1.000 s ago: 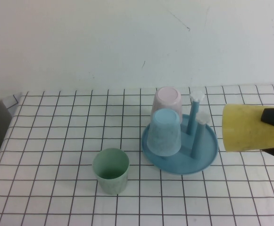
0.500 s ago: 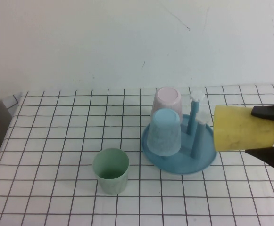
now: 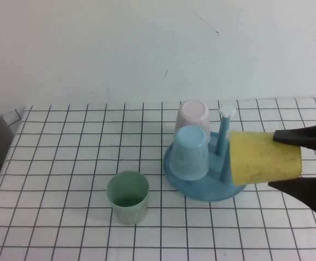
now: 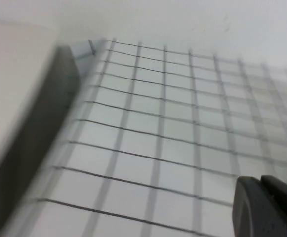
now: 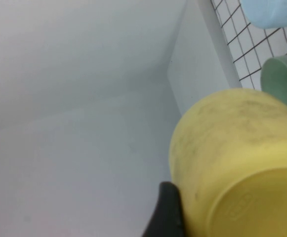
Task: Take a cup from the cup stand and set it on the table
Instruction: Hand over the cup
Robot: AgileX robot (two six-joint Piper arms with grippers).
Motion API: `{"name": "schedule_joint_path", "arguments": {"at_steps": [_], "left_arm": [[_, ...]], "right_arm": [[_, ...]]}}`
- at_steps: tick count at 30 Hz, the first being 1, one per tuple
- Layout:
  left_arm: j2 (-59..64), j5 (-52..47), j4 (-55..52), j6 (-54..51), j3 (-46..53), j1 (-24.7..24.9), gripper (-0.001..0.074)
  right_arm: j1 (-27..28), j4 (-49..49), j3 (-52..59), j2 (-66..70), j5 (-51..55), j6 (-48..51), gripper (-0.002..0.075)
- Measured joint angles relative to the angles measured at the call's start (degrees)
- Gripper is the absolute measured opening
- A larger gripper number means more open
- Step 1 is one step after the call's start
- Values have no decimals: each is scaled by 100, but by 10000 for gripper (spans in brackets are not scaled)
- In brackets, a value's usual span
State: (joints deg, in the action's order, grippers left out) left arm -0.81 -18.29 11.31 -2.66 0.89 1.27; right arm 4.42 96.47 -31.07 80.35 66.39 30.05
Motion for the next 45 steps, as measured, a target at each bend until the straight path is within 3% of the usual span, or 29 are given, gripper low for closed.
{"name": "schedule_joint_path", "arguments": {"at_steps": [5,11,13,19,24,27,32,34,36,40,45], "left_arm": [[0,306,2853,1244,46,0,-3],[0,458,4700,1380,46,0,-3],[0,140,5552,860,46,0,-3],[306,-1679,8152,-2479,11,61,-3],[1454,-2485,8417,-4039,-468,61,2],[2329,-3058,8426,-4989,-970,61,50],[3859,-3952,8426,-6624,-2067,61,284],[4463,-4156,8426,-6881,-2519,61,394],[4999,-4327,8426,-6996,-2883,61,458],[6119,-4621,8440,-7165,-3387,269,492],[7369,-4733,8440,-7469,-4038,1101,498]], "right_arm": [[0,4,0,0,0,302,586],[0,13,0,0,0,582,586],[0,13,0,0,0,716,586],[0,13,0,0,0,935,586],[0,13,0,0,0,939,586],[0,13,0,0,0,939,586],[0,13,0,0,0,759,586],[0,13,0,0,0,624,586],[0,13,0,0,0,518,586],[0,13,0,0,0,288,586],[0,13,-163,0,0,89,586]]}}
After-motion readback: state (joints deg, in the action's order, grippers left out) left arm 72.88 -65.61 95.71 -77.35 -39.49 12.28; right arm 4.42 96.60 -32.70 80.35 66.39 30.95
